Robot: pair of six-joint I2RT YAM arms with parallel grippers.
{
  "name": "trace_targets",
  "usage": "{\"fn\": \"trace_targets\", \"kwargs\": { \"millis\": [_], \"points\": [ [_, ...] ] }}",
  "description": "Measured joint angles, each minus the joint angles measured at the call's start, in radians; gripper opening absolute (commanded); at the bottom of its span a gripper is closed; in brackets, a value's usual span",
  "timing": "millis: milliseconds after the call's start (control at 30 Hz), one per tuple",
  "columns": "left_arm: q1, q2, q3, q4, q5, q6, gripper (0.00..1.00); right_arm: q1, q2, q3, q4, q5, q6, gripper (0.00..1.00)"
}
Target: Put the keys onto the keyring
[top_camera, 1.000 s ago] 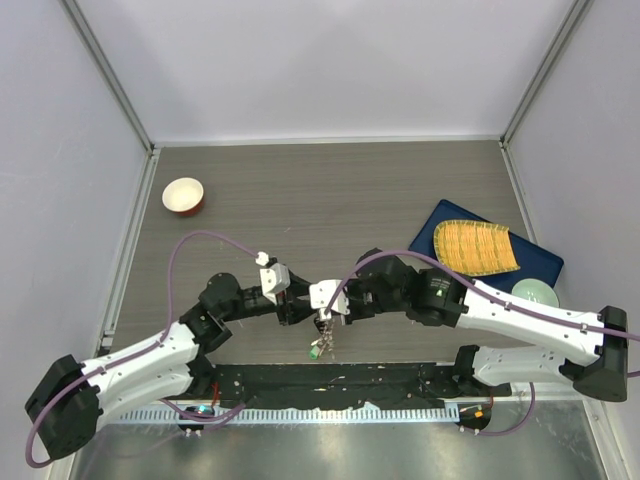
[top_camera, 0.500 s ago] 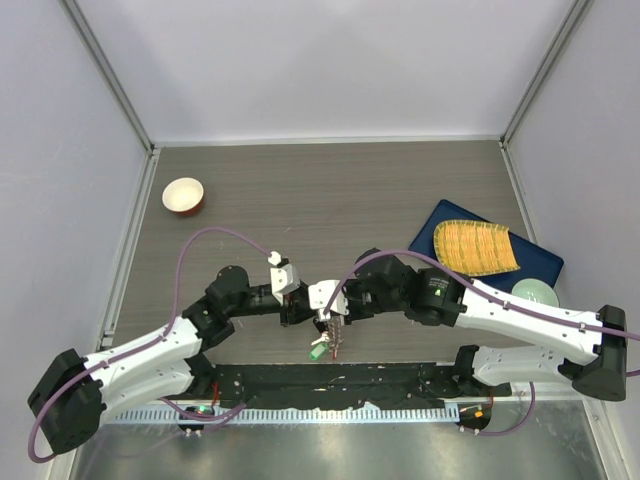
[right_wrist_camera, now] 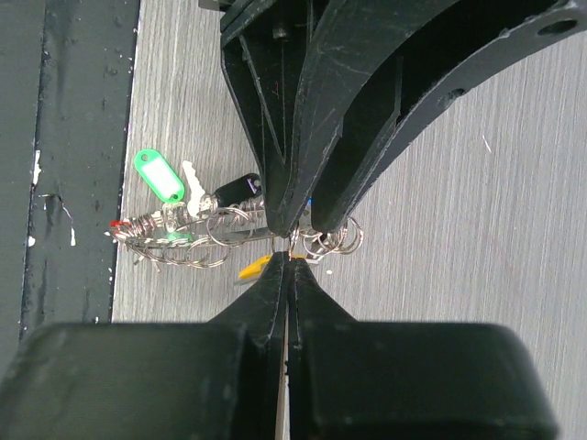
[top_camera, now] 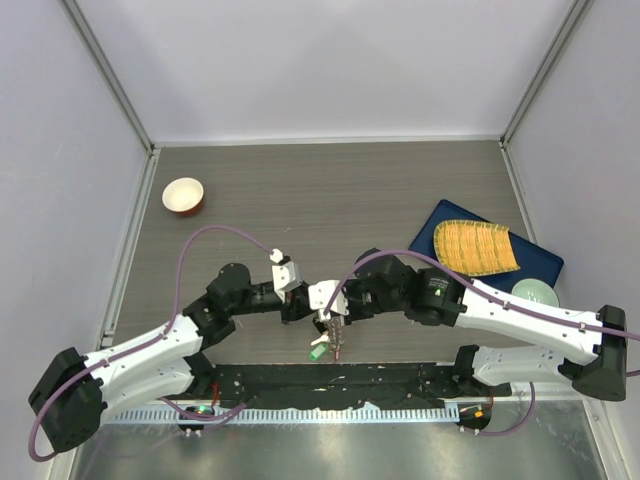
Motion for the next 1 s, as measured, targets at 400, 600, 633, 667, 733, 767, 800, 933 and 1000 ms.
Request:
{"fn": "trace_targets", "kwargs": {
  "millis": [400,600,633,667,733,767,800,933,1000],
  "points": [
    [0.000,0.005,0.002,-0.011,0.011,-0.003,0.00,0.000,0.000,0.000,0.000,-0.001,0.000,0.01],
    [0.000,-0.011,0.001,-0.012,-0.013,-0.035,0.00,0.000,-0.001,0.000,0.004,0.004,0.000,0.01],
    [0.000,-0.021,-0.003,-0.008,-0.027,-0.050,0.00,0.000,-0.002,0.000,0.011,0.007,0.000,0.01],
    [0.000,-0.036,-0.011,-0.002,-0.045,-0.065,0.00,0.000,-0.003,0.000,0.018,0.010,0.001,0.01],
    [-0.001,-0.071,-0.034,0.017,-0.083,-0.096,0.00,0.000,-0.006,0.000,0.029,0.014,0.003,0.01],
    [-0.002,-0.092,-0.045,0.026,-0.101,-0.110,0.00,0.000,-0.008,0.000,0.032,0.016,0.006,0.01],
    [-0.002,-0.113,-0.055,0.035,-0.121,-0.120,0.00,0.000,-0.010,0.000,0.034,0.018,0.008,0.01],
    [-0.006,-0.200,-0.086,0.066,-0.185,-0.159,0.00,0.000,-0.025,-0.005,0.061,0.022,0.016,0.01],
    [-0.008,-0.241,-0.106,0.087,-0.209,-0.175,0.00,0.000,-0.029,-0.008,0.085,0.021,0.022,0.01]
  ]
}}
